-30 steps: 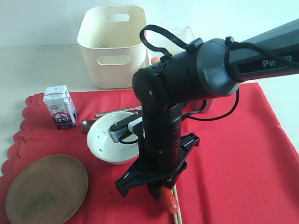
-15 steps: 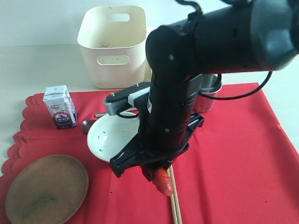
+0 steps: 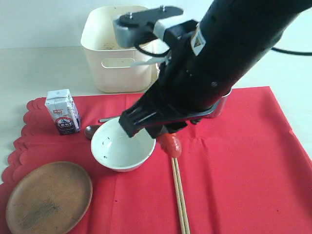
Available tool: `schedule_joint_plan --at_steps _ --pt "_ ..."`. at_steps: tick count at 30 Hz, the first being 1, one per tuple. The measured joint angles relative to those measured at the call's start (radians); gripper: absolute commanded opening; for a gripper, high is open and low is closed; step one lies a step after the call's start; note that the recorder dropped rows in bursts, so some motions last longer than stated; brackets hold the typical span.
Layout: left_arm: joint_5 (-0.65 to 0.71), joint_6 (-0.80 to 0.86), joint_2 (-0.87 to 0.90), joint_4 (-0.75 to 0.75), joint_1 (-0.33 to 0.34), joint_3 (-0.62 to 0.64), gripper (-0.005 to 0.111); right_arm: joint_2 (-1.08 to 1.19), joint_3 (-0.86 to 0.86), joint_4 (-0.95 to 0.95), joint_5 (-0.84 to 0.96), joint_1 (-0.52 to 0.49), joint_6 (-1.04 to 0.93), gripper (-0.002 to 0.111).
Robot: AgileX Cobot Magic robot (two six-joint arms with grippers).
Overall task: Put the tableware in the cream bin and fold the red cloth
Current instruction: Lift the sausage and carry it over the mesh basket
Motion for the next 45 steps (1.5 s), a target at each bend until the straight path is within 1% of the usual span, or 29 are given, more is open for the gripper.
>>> schedule_joint_plan --at_steps 3,6,8,12,18,23,31,45 --pt "0.0 0.0 0.0 0.0 0.0 0.0 0.0 -0.064 -0.054 -0.12 0.02 0.0 0.018 0.006" --pt "0.0 0.0 0.0 0.0 0.0 0.0 0.0 -0.08 -0.093 -0.227 0.022 -0.004 0.035 0.006" --pt "0.0 0.0 0.0 0.0 0.0 0.0 0.0 -0.08 -0.11 -0.271 0.022 -0.04 0.041 0.006" --pt "0.0 0.0 0.0 0.0 0.0 0.0 0.0 -0.08 -0.113 -0.295 0.004 -0.184 0.021 0.006" --pt "0.0 0.0 0.0 0.0 0.0 0.0 0.0 -0.041 -0.125 -0.297 -0.074 -0.373 -0.031 0.006" --pt "0.0 0.0 0.0 0.0 0.0 0.0 0.0 0.035 -0.168 -0.279 -0.09 -0.443 -0.054 0.006" --pt "0.0 0.0 0.0 0.0 0.0 0.0 0.0 0.193 -0.269 -0.194 -0.095 -0.508 -0.117 0.006" --pt "0.0 0.0 0.0 0.0 0.0 0.0 0.0 0.473 -0.495 -0.164 -0.117 -0.517 -0.149 0.006"
